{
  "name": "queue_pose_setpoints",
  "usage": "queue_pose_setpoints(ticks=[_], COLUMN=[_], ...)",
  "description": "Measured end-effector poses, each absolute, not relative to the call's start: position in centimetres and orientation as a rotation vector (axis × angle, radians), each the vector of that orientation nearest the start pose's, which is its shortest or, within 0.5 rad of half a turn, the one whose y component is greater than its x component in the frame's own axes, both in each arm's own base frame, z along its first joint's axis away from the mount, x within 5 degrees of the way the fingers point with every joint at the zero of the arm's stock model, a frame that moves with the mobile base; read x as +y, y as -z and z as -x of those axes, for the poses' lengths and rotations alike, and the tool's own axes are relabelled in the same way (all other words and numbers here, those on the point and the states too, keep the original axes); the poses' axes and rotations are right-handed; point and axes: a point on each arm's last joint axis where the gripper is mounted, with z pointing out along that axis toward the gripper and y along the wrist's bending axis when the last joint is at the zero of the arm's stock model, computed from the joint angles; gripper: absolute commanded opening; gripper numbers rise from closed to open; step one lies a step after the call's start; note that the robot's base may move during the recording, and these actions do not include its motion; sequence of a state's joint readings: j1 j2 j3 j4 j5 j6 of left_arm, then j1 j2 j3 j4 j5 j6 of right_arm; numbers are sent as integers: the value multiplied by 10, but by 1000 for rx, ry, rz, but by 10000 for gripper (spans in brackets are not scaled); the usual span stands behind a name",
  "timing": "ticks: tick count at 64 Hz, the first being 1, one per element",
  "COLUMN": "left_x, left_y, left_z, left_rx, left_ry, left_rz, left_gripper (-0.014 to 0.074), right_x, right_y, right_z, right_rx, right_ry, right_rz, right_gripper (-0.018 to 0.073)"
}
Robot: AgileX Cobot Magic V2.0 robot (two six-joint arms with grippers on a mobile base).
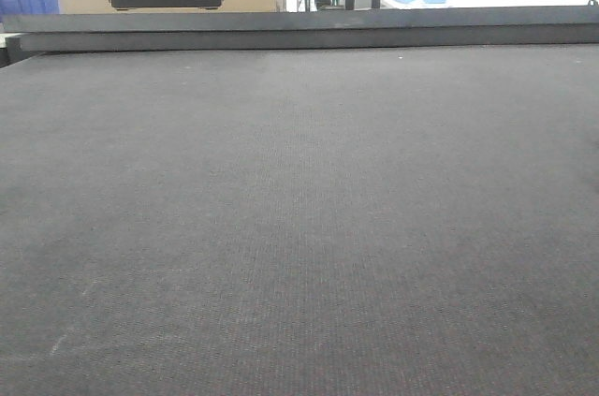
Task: Grab block from conveyor and place in blue bin
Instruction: 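Close the right gripper on the light-blue block and lift it, then grasp the green block with the left gripper and lift it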
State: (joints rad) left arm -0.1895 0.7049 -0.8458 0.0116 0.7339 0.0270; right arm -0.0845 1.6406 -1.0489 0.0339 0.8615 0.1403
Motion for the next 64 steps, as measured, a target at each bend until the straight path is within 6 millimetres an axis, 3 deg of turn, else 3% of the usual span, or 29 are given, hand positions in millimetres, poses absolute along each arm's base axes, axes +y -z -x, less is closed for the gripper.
queue_pose_setpoints(ticks=[7, 15, 24, 35, 47, 64], left_x=[-23, -23, -18, -5, 11, 28], left_y=[-367, -368, -377, -381, -355, -323], left_z=[-125, -124, -133, -158, -192, -231], left_rx=[2095, 2165, 2267, 2437, 2669, 2784], left_ry=[84, 86, 40, -38, -121, -166], left_rz=[-232, -221, -187, -78, -114, -140], left_gripper=[550, 550, 550, 550, 550, 550], right_x=[-24, -21, -5, 21, 53, 80], right_y=[-211, -216, -241, -271, -292, -298], right_z=[-306, -303, -296, -283, -268, -257], right_rx=[2919, 2916, 2835, 2722, 2642, 2607], right_ry=[-49, -47, -54, -79, -124, -165], right_rz=[-355, -302, -181, -19, 146, 289], right_gripper=[-169, -160, -162, -162, -162, -162])
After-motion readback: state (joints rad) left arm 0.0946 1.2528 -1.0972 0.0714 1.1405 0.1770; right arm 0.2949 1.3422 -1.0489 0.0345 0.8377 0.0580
